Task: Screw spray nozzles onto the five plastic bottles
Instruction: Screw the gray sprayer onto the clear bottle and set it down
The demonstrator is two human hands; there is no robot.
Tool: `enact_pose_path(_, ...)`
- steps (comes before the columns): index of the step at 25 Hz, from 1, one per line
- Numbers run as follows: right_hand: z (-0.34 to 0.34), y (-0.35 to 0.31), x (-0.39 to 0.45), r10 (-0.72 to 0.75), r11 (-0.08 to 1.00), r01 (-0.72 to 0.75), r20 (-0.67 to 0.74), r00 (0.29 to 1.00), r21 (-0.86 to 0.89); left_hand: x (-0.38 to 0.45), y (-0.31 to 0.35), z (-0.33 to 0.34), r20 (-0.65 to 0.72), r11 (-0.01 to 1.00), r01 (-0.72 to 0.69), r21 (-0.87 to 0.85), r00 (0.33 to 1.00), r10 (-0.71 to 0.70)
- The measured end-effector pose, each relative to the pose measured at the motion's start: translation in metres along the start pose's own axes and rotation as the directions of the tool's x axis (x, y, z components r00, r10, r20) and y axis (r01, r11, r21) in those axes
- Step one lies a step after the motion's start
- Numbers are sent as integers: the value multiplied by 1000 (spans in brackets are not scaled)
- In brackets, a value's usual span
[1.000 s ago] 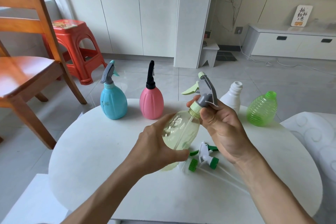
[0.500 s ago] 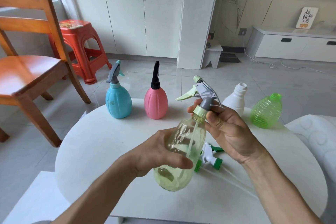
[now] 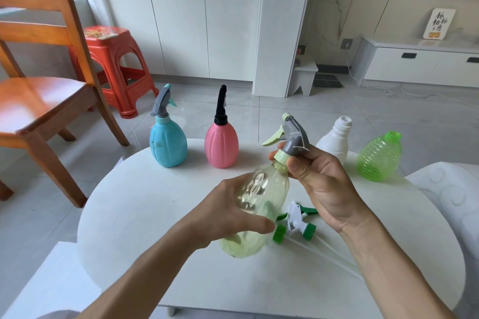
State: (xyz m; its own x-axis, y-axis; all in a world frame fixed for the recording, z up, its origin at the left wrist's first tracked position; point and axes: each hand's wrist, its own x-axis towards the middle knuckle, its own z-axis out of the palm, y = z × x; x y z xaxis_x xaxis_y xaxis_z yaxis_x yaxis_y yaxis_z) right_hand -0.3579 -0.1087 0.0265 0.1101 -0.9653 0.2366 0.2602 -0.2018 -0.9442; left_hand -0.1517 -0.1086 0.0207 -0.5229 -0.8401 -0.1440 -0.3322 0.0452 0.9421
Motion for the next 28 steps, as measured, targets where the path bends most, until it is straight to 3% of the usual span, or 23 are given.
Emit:
enact_pose_path(3,7,5,-1,-26,998,30,-78,997,49,-3,-3,10,-312,934,13,356,944,106)
enact_pose_path(5,14,12,-2,-22,995,39,-184,983,89,-3,-3,17,-390,900,7,436,903,182)
enact_pose_path(8,21,22,-2,-30,995,57,-294,955,84,-2,-4,21,-419,865,15,502,879,228)
enact_pose_path(14,21,16,0,-56,997,39,-241,969,-73,-3,-4,14,-430,776,80,625,865,258)
enact_pose_path(18,28,19,0,-17,996,-11,-315,949,-87,-3,-5,15,-444,710,129,692,852,278)
enact_pose_path(22,36,25,-1,6,999,-18,-388,922,-28,-1,-7,19,-418,721,114,683,871,257)
enact_pose_path(28,30,17,-4,78,995,-56,-288,954,86,0,-6,10,-453,815,71,575,857,244)
